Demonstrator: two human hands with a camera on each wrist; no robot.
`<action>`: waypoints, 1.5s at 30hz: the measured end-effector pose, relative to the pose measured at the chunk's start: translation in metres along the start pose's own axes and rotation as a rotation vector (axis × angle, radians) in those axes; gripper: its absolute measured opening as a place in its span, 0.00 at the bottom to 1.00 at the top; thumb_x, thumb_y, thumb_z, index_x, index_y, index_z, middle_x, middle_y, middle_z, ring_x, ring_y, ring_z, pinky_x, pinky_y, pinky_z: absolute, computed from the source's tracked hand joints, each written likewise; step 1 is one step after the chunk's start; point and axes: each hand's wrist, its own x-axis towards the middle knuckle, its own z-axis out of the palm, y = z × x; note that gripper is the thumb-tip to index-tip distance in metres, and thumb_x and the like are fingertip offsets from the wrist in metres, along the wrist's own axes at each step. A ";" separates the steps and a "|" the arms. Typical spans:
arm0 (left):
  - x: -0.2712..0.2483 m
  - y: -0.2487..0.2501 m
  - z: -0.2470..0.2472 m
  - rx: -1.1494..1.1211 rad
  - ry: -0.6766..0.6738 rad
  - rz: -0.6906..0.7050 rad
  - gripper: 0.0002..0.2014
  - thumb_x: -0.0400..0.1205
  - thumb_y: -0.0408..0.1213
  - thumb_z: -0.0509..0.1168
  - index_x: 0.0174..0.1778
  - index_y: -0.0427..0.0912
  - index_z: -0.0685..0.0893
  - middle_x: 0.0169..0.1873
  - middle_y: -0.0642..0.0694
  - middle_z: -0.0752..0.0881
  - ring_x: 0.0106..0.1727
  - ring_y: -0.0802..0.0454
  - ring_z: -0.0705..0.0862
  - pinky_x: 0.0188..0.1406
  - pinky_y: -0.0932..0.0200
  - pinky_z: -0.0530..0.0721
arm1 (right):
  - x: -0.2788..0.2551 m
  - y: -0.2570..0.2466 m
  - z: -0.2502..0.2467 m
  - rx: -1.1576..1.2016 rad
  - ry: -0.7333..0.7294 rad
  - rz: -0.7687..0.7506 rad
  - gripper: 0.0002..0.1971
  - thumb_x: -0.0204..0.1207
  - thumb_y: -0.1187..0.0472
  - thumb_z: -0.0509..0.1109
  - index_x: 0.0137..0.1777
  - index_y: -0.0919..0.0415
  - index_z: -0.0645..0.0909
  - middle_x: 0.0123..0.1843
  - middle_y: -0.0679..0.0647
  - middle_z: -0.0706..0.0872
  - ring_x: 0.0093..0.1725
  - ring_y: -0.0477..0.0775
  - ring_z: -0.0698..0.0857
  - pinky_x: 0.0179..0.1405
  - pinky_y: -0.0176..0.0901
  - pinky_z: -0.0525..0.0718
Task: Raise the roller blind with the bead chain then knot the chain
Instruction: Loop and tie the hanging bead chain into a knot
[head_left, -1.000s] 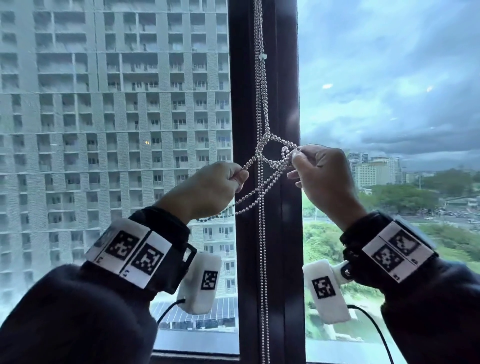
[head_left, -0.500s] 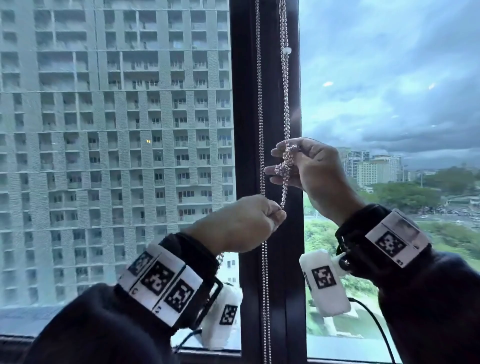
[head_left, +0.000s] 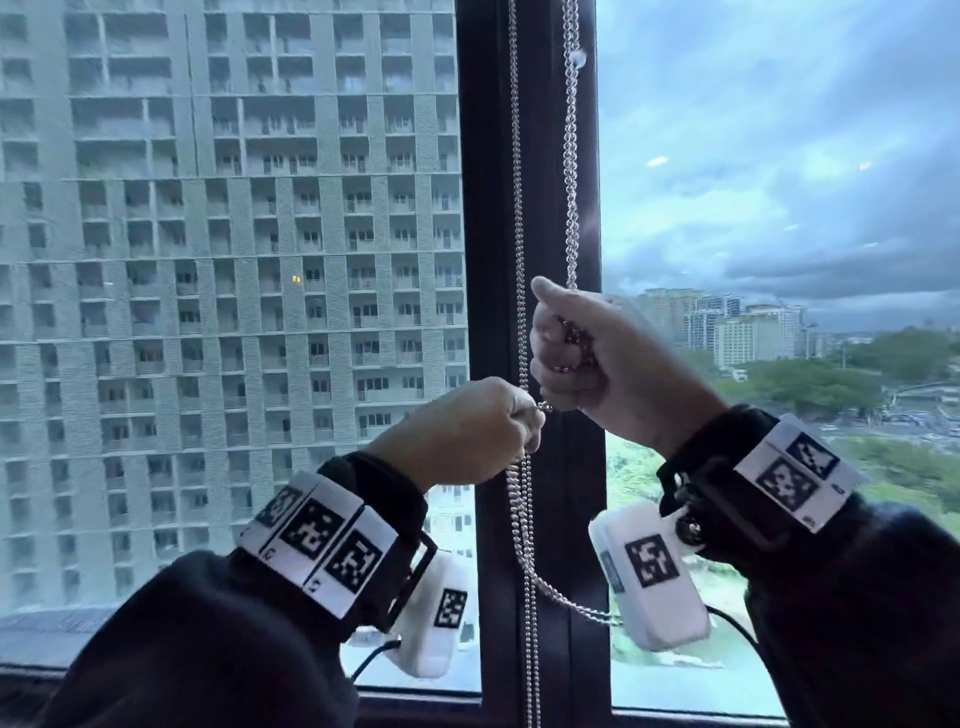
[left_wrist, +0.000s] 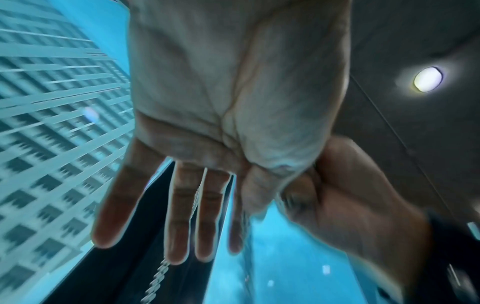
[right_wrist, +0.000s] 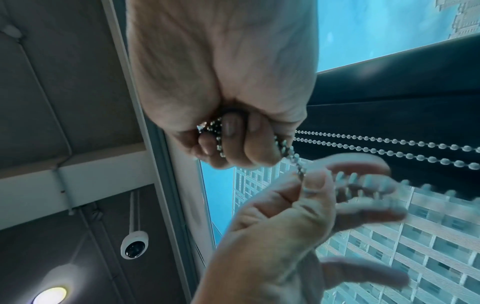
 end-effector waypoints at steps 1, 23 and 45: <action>-0.001 0.001 -0.005 -0.030 -0.003 0.020 0.10 0.86 0.39 0.60 0.45 0.43 0.86 0.41 0.42 0.90 0.38 0.50 0.89 0.43 0.51 0.89 | 0.001 0.003 0.001 -0.020 0.021 -0.001 0.22 0.87 0.49 0.61 0.30 0.55 0.68 0.25 0.51 0.62 0.22 0.47 0.56 0.20 0.35 0.52; 0.005 0.034 -0.033 -0.623 0.412 0.228 0.12 0.87 0.34 0.60 0.38 0.39 0.82 0.43 0.36 0.92 0.44 0.46 0.92 0.40 0.59 0.86 | -0.018 0.040 0.041 -0.047 0.136 -0.078 0.20 0.89 0.61 0.54 0.32 0.57 0.67 0.25 0.57 0.66 0.17 0.46 0.60 0.19 0.29 0.56; 0.025 0.038 -0.024 -1.073 0.321 0.183 0.22 0.91 0.51 0.48 0.32 0.47 0.67 0.22 0.51 0.59 0.20 0.58 0.55 0.20 0.61 0.48 | -0.025 0.047 0.036 -0.321 0.034 0.025 0.22 0.87 0.49 0.52 0.34 0.60 0.70 0.24 0.57 0.68 0.22 0.51 0.62 0.22 0.39 0.59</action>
